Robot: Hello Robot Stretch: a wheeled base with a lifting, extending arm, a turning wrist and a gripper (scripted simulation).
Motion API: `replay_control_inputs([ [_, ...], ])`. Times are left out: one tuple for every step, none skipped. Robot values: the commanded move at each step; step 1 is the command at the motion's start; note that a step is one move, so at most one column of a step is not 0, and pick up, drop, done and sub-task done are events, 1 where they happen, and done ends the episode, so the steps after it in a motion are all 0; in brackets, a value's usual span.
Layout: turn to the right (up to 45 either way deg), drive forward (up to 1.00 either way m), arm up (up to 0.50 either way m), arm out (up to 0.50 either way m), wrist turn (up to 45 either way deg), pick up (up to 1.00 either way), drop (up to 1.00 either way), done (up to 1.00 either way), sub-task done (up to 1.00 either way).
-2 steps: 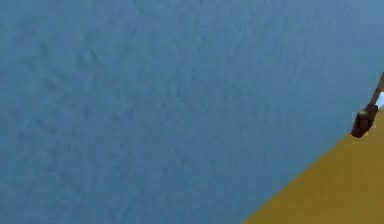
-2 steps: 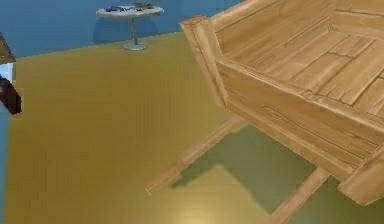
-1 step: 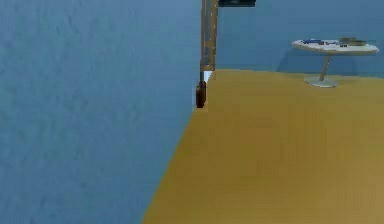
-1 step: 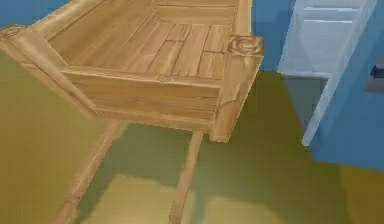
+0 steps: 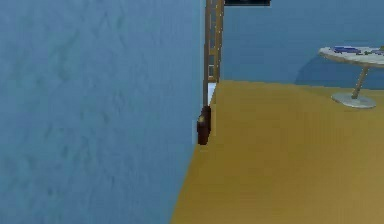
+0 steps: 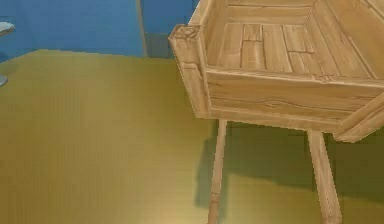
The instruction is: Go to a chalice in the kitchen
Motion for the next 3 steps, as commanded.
replay_control_inputs([
  [15.0, 0.0, 0.0, 0.0, 0.0, 0.0, 0.0, 0.0, 0.0],
  [0.0, 0.2, 0.0, 0.0, 0.0, 0.0, 0.0, 0.0, 0.0],
  [42.0, 0.0, 0.0, 0.0, 0.0, 0.0, 0.0, 0.0, 0.0],
])
